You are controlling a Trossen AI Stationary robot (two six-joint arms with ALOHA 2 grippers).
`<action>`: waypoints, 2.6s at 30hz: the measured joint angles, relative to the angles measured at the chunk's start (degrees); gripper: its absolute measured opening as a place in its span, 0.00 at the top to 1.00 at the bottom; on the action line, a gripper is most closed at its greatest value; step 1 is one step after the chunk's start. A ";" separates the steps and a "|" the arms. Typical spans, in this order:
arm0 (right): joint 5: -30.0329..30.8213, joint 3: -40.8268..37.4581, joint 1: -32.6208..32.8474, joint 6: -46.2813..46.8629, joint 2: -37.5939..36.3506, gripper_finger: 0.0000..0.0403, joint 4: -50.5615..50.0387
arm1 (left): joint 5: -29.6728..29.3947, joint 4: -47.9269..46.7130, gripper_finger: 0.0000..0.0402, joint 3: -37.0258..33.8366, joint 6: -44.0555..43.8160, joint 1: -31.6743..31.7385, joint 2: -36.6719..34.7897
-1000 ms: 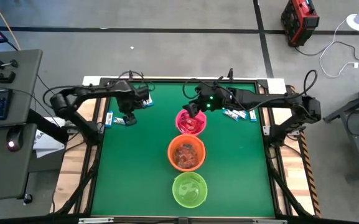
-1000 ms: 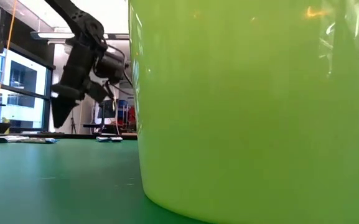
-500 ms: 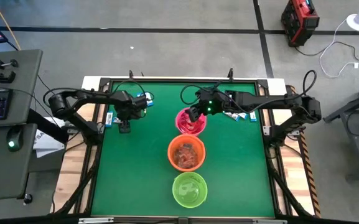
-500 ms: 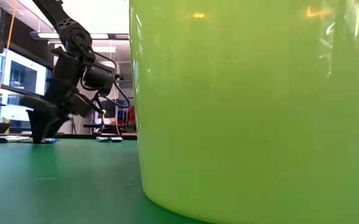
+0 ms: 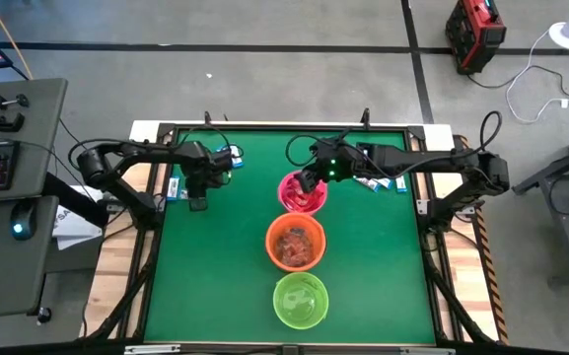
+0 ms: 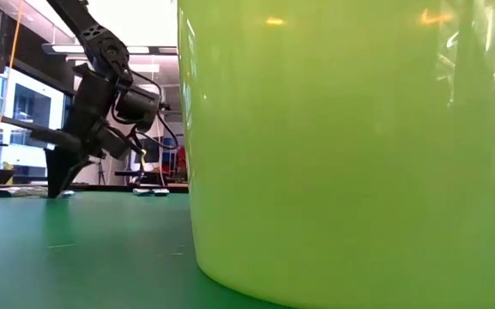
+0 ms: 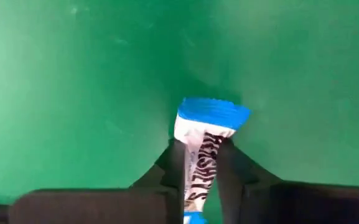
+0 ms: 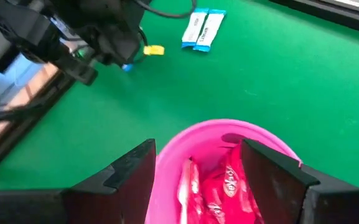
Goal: Sort candy by brand, put in halloween buckets
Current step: Put the white chocolate into the green bucket
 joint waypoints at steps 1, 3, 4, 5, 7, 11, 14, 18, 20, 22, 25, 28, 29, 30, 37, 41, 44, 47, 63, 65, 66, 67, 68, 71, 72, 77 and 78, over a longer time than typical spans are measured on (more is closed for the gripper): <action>-0.01 0.13 0.00 -0.59 -0.06 0.44 -0.74 | 1.61 -1.03 0.92 0.57 -0.82 -0.01 -0.70; -0.04 0.96 -0.16 -2.14 -0.16 0.44 -2.63 | 3.63 -1.78 0.93 2.59 -2.20 -0.37 -3.22; -0.01 1.69 -0.24 -3.11 -0.33 0.44 -3.53 | 4.61 -2.18 0.93 3.88 -3.09 -0.58 -5.14; -0.02 2.42 -0.47 -4.17 -0.79 0.44 -4.63 | 5.57 -2.94 0.93 4.75 -3.58 -0.88 -6.96; 0.12 4.12 -0.55 -6.43 -1.45 0.44 -7.04 | 8.20 -4.10 0.95 6.89 -5.25 -2.15 -10.71; 3.26 6.98 -0.66 -11.69 -3.36 0.44 -12.78 | 17.08 -3.14 0.99 11.91 -10.09 -6.26 -18.46; 6.48 7.78 -0.66 -14.17 -5.49 0.44 -16.52 | 21.81 1.57 0.99 14.85 -16.79 -11.36 -22.87; 9.38 7.80 -0.66 -14.45 -8.35 0.44 -22.61 | 21.71 11.71 0.99 16.75 -29.45 -20.35 -25.58; 10.21 7.80 -0.66 -14.03 -9.59 0.44 -25.92 | 19.35 18.82 0.99 16.78 -35.50 -25.73 -25.56; 10.65 7.80 -0.62 -14.16 -10.54 0.44 -29.03 | 16.16 25.95 0.99 16.81 -40.83 -31.22 -24.33; 10.69 7.80 -0.61 -15.85 -11.28 0.44 -31.65 | 9.79 35.55 1.00 16.84 -47.33 -38.75 -20.81; 10.56 7.80 -0.61 -17.92 -11.69 0.44 -32.33 | 5.29 45.96 1.00 16.84 -53.58 -44.97 -15.93; 10.29 7.80 -0.61 -18.88 -11.72 0.44 -32.27 | 4.82 49.59 1.00 16.84 -55.47 -46.56 -14.10; 10.17 7.80 -0.61 -19.74 -11.72 0.44 -32.26 | 4.19 53.21 1.00 16.84 -57.24 -48.19 -12.12; 10.10 7.80 -0.33 -19.55 -11.69 0.44 -31.94 | 1.66 67.60 1.00 16.80 -60.04 -55.09 -0.02; 10.04 7.80 1.19 -15.34 -11.67 0.44 -31.92 | 1.85 68.10 1.00 16.75 -56.92 -55.67 4.80; 9.99 7.80 3.03 -11.63 -11.67 0.44 -31.89 | 1.96 69.39 1.00 16.75 -54.35 -55.67 7.08; 9.99 7.80 4.99 -7.27 -11.65 0.44 -31.91 | 1.96 70.35 0.99 16.75 -52.92 -55.80 8.17; 8.00 7.80 10.91 2.23 -11.91 0.44 -31.89 | 15.36 68.77 0.53 17.16 -49.83 -55.95 6.89; 7.63 7.80 11.19 2.68 -12.26 0.44 -32.13 | 20.58 68.32 0.50 17.46 -49.85 -55.72 5.06; 7.84 7.80 11.26 3.70 -12.46 0.44 -32.93 | 21.90 67.84 0.50 17.61 -49.88 -55.52 3.69; 8.85 7.80 11.27 5.16 -12.52 0.44 -34.34 | 21.96 66.01 0.49 17.61 -49.80 -55.49 1.94; 10.25 7.80 11.22 7.07 -12.58 0.44 -35.97 | 21.52 63.79 0.49 17.61 -49.17 -55.45 0.12; 14.99 7.55 9.18 12.19 -12.57 0.44 -43.56 | 16.82 55.74 0.50 17.61 -45.34 -54.62 -5.78; 15.12 6.86 7.73 13.05 -12.65 0.44 -45.22 | 14.75 52.44 0.51 17.60 -44.19 -54.24 -7.91; 5.53 -0.25 -4.50 6.07 -12.62 0.44 -47.43 | 1.58 39.98 0.52 17.58 -39.23 -51.04 -18.15; 2.52 -2.15 -7.55 2.29 -12.59 0.44 -46.22 | -1.24 38.27 0.52 17.58 -38.53 -50.10 -19.84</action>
